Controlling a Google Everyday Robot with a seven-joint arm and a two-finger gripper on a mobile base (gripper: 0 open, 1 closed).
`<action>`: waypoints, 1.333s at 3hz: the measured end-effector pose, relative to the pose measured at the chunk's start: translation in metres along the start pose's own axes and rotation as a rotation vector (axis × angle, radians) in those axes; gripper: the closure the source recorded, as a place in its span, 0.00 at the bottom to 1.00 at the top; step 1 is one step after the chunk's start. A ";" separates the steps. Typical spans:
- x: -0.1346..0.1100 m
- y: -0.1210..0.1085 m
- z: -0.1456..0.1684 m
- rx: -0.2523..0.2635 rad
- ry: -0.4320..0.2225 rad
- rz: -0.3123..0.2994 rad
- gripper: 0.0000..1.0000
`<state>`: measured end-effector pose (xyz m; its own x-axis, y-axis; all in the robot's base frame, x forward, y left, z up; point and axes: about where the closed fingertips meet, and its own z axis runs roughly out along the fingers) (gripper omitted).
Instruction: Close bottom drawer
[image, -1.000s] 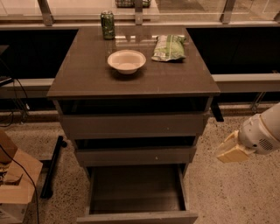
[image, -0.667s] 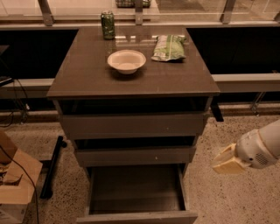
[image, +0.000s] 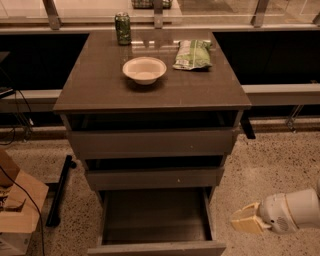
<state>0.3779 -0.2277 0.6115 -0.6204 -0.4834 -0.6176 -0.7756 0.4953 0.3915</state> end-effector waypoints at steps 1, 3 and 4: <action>0.035 -0.010 0.048 -0.066 -0.045 0.090 1.00; 0.048 -0.017 0.084 -0.081 -0.021 0.085 1.00; 0.077 -0.029 0.122 -0.101 -0.018 0.113 1.00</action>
Offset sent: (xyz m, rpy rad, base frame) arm -0.0046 0.0075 -0.0357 0.0535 0.0419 -0.0296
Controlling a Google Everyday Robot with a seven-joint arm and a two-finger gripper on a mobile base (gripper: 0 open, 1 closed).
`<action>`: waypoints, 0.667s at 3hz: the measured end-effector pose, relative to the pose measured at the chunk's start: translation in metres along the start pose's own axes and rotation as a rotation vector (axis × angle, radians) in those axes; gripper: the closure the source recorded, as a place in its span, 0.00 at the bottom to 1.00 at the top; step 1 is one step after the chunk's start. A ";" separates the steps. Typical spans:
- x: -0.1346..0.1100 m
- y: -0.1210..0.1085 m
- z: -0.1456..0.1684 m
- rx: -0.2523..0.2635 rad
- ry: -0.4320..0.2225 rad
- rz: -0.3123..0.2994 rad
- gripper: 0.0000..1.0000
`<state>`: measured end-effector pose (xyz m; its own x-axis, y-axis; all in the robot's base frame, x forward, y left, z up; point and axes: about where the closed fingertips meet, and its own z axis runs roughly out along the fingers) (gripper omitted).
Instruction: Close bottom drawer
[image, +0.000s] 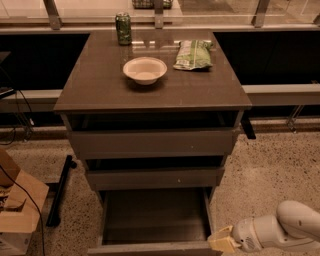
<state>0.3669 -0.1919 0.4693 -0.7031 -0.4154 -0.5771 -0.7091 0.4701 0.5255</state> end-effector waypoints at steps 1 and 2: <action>0.039 -0.027 0.040 -0.014 -0.044 0.033 1.00; 0.058 -0.056 0.070 -0.034 -0.099 0.058 1.00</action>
Offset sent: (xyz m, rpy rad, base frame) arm 0.0126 0.0012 -0.1543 0.1528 0.0089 -0.1122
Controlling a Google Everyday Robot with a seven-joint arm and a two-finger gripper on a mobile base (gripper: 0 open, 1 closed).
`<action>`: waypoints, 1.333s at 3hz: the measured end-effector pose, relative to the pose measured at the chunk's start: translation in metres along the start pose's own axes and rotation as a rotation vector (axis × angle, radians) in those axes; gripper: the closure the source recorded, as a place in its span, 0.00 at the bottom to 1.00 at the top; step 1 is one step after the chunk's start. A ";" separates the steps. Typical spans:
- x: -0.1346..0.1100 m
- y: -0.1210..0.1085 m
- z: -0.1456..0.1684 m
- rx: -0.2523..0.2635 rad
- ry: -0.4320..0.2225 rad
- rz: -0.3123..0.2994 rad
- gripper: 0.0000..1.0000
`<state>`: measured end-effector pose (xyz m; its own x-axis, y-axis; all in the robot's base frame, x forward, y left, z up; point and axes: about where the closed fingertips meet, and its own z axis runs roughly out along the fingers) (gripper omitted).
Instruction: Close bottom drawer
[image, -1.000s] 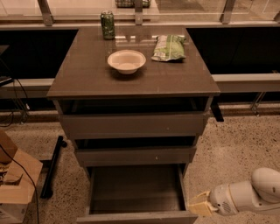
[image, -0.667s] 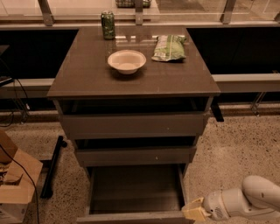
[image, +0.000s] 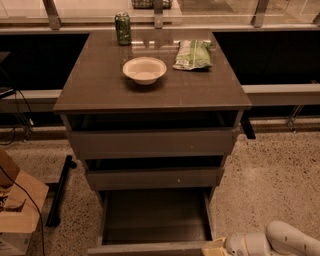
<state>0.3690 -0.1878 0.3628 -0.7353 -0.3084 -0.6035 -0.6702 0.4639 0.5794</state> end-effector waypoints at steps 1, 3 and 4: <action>0.017 -0.048 0.030 -0.022 -0.039 0.034 1.00; 0.040 -0.068 0.046 0.011 -0.056 0.064 1.00; 0.065 -0.092 0.066 0.046 -0.079 0.093 1.00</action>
Offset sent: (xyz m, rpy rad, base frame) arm 0.0111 0.0001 -0.0353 0.0327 0.0179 -0.0068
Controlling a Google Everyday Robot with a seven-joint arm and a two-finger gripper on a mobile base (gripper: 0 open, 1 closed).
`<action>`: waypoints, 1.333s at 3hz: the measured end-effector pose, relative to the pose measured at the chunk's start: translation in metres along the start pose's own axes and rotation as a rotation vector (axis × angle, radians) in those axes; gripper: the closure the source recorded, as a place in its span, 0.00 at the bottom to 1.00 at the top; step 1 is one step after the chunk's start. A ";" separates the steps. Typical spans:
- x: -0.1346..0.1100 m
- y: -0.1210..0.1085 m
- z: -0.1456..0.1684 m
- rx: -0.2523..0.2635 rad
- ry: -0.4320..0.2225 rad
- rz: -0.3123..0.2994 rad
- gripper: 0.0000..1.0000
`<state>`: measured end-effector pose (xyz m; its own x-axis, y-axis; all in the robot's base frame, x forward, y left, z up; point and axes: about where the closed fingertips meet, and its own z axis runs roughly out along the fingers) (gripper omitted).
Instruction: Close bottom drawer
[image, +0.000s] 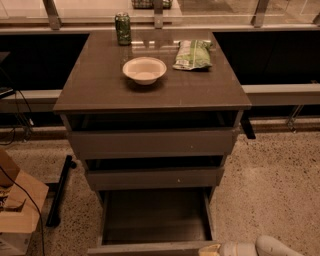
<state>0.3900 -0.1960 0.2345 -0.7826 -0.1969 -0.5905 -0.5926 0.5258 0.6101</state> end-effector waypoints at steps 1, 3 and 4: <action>0.021 -0.027 0.021 0.024 -0.026 0.036 1.00; -0.013 -0.062 0.060 -0.002 -0.097 -0.017 1.00; -0.017 -0.064 0.063 -0.007 -0.102 -0.023 1.00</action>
Offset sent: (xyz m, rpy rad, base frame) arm 0.0553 0.0046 -0.0766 0.0348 -0.0685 -0.0887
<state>0.4528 -0.1740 0.1724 -0.7458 -0.1237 -0.6546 -0.6117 0.5164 0.5993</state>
